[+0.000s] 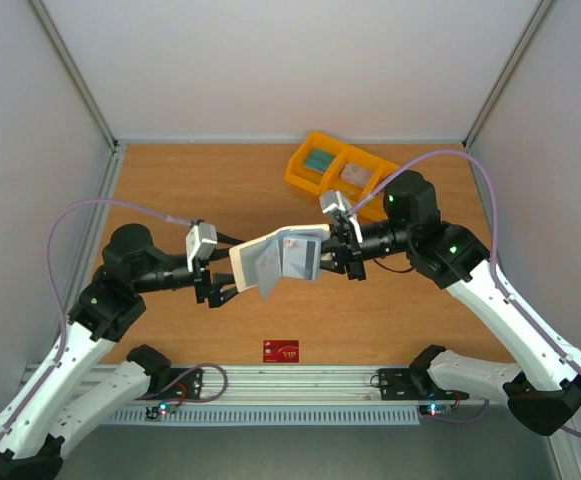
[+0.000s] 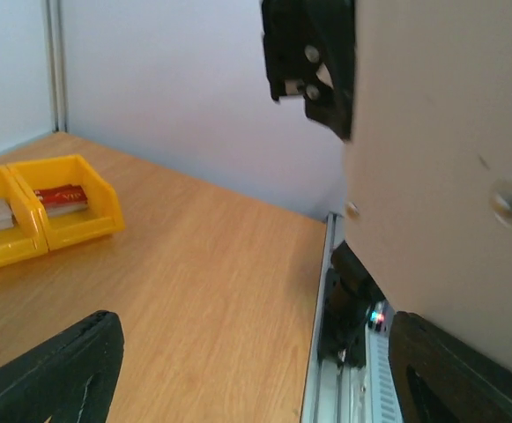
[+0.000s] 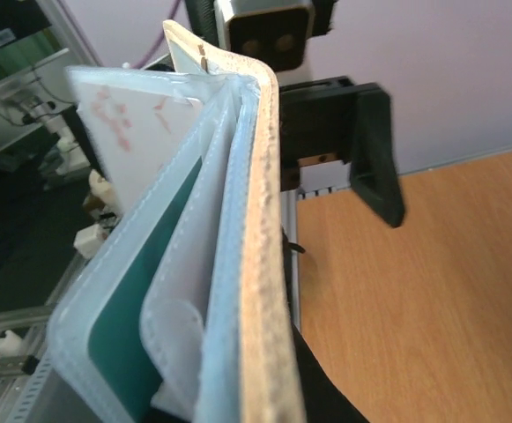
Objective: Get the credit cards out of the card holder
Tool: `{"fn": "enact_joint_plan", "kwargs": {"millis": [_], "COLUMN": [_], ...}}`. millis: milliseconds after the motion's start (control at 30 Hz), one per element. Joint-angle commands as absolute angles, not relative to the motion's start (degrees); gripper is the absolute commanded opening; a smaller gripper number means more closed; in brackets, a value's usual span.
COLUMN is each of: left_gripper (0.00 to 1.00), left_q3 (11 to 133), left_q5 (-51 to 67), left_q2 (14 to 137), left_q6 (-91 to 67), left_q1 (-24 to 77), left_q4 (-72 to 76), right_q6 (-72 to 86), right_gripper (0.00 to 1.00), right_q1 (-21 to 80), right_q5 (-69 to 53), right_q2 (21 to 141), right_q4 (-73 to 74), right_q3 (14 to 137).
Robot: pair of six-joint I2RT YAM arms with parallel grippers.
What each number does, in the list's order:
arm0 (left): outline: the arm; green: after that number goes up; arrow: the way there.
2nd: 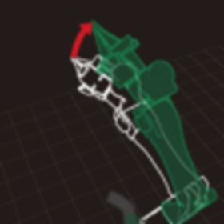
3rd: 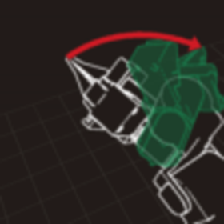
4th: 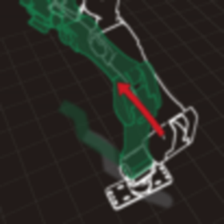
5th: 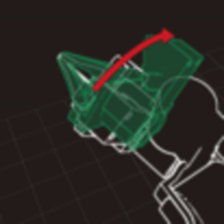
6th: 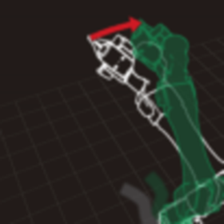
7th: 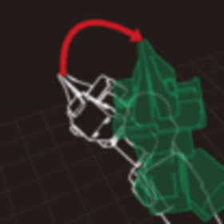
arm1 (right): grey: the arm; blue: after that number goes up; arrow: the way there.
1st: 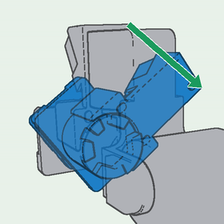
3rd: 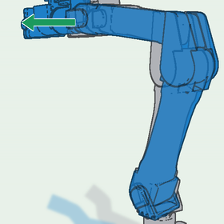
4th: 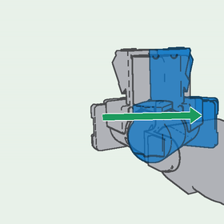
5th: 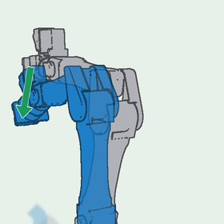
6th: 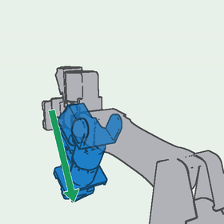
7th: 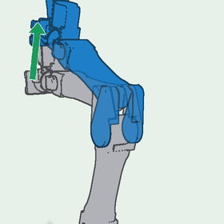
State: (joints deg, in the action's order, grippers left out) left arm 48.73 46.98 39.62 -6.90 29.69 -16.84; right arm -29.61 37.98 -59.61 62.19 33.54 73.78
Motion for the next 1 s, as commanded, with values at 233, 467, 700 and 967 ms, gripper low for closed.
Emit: {"fn": "enact_joint_plan", "kwargs": {"millis": [233,467,700,967], "left_gripper": [0.99,0.99,0.69,0.01], "left_q3": [49.8,48.5,48.7,46.8], "left_q5": [62.5,58.4,53.9,50.7], "left_q2": [38.6,40.2,42.2,42.0], "left_q6": [10.2,-12.2,-20.4,-22.0], "left_q1": [27.9,27.9,28.4,28.8], "left_q4": [-29.0,-9.7,2.2,2.4], "right_q6": [-28.7,-27.9,-27.7,-28.7], "right_gripper": [0.01,0.01,0.01,0.01], "right_q1": [38.3,38.3,38.3,38.2], "right_q5": [-50.4,-50.5,-51.1,-55.5], "right_q2": [62.4,62.6,63.2,63.5], "right_q4": [34.9,34.4,34.3,32.9], "right_q3": [75.9,75.7,76.1,75.4]}}
